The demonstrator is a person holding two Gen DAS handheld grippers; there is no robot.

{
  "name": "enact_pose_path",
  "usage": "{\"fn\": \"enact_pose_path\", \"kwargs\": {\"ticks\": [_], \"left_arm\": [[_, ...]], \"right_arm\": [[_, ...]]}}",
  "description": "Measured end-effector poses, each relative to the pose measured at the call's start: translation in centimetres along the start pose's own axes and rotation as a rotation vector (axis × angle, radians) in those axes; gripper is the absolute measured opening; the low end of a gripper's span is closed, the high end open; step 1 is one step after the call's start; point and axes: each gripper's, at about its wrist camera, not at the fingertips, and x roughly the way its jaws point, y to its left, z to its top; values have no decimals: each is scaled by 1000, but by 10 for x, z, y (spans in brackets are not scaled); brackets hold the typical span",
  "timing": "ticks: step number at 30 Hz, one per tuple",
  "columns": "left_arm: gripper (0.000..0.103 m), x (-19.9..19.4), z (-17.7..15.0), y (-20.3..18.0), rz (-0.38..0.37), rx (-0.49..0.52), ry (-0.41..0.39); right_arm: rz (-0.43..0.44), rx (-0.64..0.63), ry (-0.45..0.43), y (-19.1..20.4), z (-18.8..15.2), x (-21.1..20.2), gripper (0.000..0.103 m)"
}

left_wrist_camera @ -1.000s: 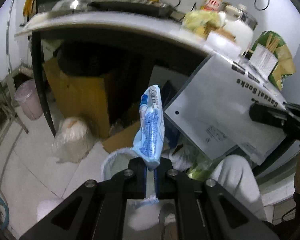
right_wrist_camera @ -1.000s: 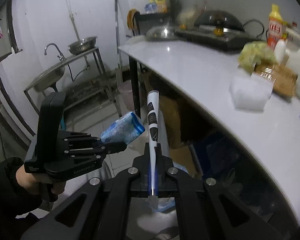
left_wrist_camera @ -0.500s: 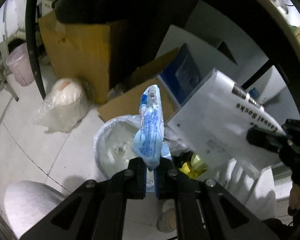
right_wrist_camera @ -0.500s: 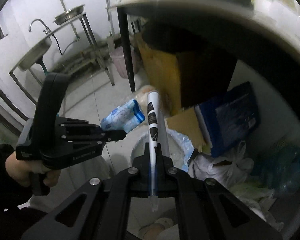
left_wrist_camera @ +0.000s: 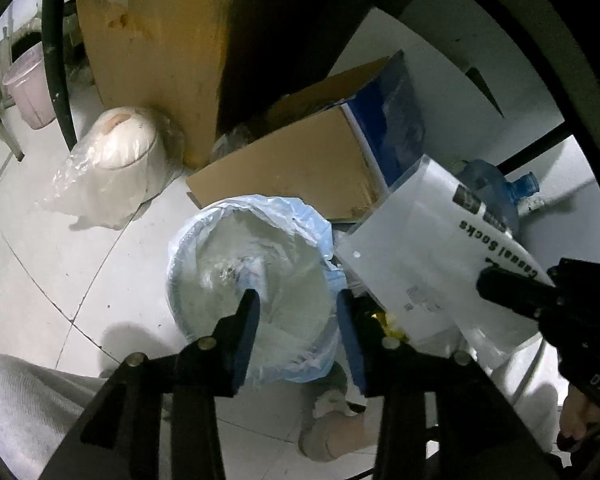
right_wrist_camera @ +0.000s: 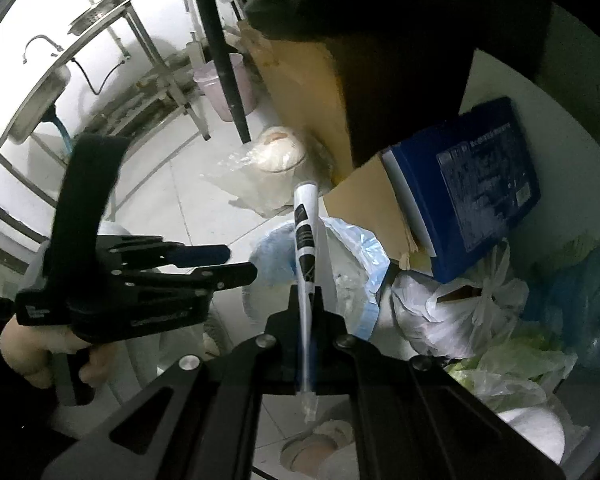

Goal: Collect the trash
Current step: 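Open the left tool to drop the tissue pack while the right tool releases the sock bag into the bin, then raise both open tools from the bin back up toward the counter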

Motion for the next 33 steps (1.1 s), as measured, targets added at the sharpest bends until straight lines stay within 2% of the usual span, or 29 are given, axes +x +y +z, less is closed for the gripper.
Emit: {"fn": "enact_pose_path", "kwargs": {"ticks": [10,20,22,29,33], "left_arm": [[42,-16,1,23,21,-61,-22],[43,-39,0,46,33,-100,-63],[43,-42,0,49,34,-105,-70],[43,-53,-3,54,43,-118,-93],[43,-62,-5,50,43,-110,-110]], "right_arm": [[26,40,48,-5,7,38,2],[17,67,83,2,23,77,3],[6,79,99,4,25,83,12],[2,79,117,12,22,83,17],[-4,84,108,11,19,75,26]]}}
